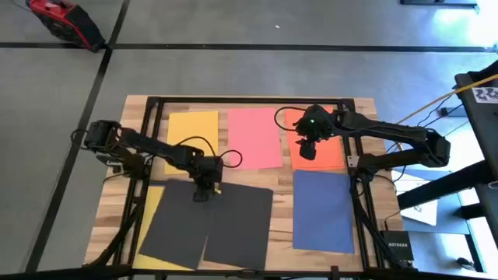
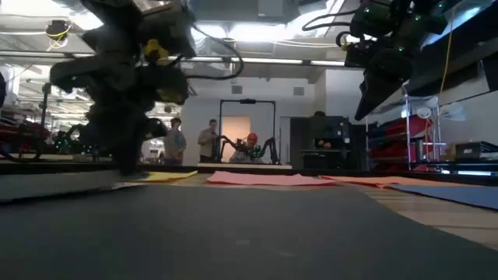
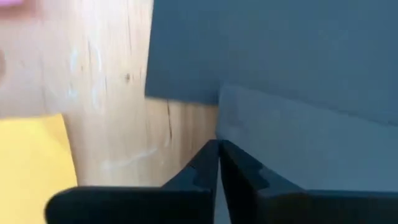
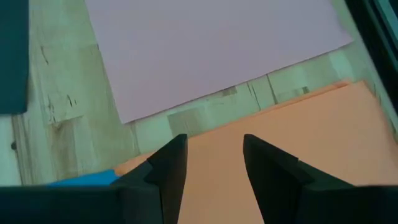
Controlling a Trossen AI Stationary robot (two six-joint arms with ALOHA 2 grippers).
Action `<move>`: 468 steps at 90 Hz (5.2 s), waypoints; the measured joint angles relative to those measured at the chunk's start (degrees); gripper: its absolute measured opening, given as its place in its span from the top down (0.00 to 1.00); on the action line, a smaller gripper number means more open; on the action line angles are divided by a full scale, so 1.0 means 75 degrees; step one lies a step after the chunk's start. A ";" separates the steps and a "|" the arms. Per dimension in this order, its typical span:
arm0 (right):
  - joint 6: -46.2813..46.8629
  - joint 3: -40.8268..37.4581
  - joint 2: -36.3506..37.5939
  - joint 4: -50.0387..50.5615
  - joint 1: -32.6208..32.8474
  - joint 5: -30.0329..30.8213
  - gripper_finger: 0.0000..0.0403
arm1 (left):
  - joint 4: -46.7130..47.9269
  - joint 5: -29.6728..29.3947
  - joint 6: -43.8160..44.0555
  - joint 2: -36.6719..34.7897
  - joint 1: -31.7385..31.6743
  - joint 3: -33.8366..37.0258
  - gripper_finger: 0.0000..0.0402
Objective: Organize paper
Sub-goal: Stack the black paper on the top of the black paper
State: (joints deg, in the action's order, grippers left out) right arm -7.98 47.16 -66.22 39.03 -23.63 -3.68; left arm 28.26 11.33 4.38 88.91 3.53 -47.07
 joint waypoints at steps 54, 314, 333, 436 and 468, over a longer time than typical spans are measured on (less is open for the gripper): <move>-0.0001 0.0000 0.0000 0.0009 0.0002 0.0000 0.63 | -0.0912 0.0262 0.0790 0.0019 -0.0592 -0.1352 1.00; 0.3432 0.0006 -0.3864 -0.2993 0.5204 0.0438 1.00 | -0.0618 -0.1041 0.2194 0.1841 0.3066 -0.1357 1.00; 0.3455 0.0029 -0.4409 -0.3477 0.5198 -0.0059 1.00 | -0.1172 -0.1018 0.2159 0.2000 0.3060 -0.1369 1.00; 0.4635 -0.0006 -0.2956 -0.2135 0.5931 0.0087 1.00 | 0.1254 -0.0562 0.2086 0.1698 0.3332 -0.2270 1.00; 0.6025 0.0000 -0.3880 -0.3075 0.7074 0.0010 1.00 | 0.1230 -0.1088 0.2661 0.1985 0.3466 -0.2276 1.00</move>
State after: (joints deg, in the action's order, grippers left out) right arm 37.20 47.16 -95.32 15.96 29.42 -3.61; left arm 37.48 3.18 24.34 103.80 29.52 -64.14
